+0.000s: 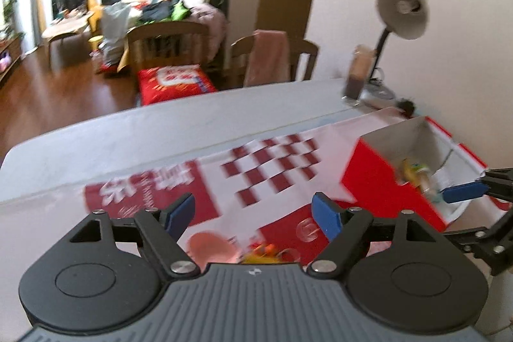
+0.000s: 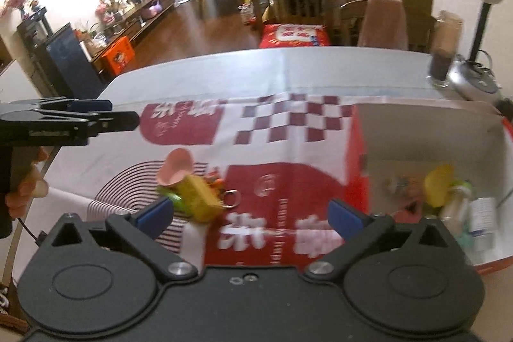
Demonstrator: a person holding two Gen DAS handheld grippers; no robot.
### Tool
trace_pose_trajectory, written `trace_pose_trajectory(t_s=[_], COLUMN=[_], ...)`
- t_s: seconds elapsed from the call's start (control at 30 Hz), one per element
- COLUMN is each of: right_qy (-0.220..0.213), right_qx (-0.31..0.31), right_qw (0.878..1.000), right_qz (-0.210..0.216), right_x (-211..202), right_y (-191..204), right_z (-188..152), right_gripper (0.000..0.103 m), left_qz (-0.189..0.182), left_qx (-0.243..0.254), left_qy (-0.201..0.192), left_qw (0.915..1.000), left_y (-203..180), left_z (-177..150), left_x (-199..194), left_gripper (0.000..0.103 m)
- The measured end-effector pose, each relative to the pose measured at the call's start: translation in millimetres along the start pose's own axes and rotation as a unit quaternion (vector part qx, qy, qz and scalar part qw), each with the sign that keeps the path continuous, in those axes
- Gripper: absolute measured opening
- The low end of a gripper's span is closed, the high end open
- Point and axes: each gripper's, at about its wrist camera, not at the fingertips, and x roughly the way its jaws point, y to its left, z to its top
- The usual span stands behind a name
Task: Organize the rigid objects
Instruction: 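Withdraw both tools and approach the pink heart bowl and yellow box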
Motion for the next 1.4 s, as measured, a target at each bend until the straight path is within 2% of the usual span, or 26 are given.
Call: trace_pose_trajectory(t_s=[0.2,0.33,0.57,0.77,1.0,1.4], right_qy=[0.027,0.039,0.06,0.071,0.084,0.09], right_qx=[-0.008,-0.026,-0.069,-0.111,-0.161,-0.17], right_qw=[1.0,0.999,0.996,0.991,0.983,0.981], right_qz=[0.01,0.002,-0.025,-0.032,-0.03,-0.025], right_x=[34.3,53.6,83.9,103.7,126.2,161.7], right_y=[37.5,54.8,68.7,75.7,83.0,81.3], right_z=[-6.9,-9.5,-12.9,-12.4,-15.4,-2.8], right_gripper=[0.102,0.102,0.102,0.099,0.09,0.071], left_qz=[0.015,0.014,0.002,-0.005,0.004,0.012], left_qx=[-0.011,-0.001,0.037,0.05,0.062,0.056], left_qy=[0.023,0.041,0.061,0.078,0.091,0.091], left_qw=[0.9996,0.9991,0.9974,0.9957,0.9939,0.9942], left_y=[30.5,42.5,44.0,40.0,40.1,47.4], left_z=[-32.6,-52.4,-75.9,-83.7,-88.1,-81.5], left_x=[16.8,32.0,62.8,88.8,109.3,133.5], left_gripper=[0.08,0.08,0.08,0.08,0.08,0.08])
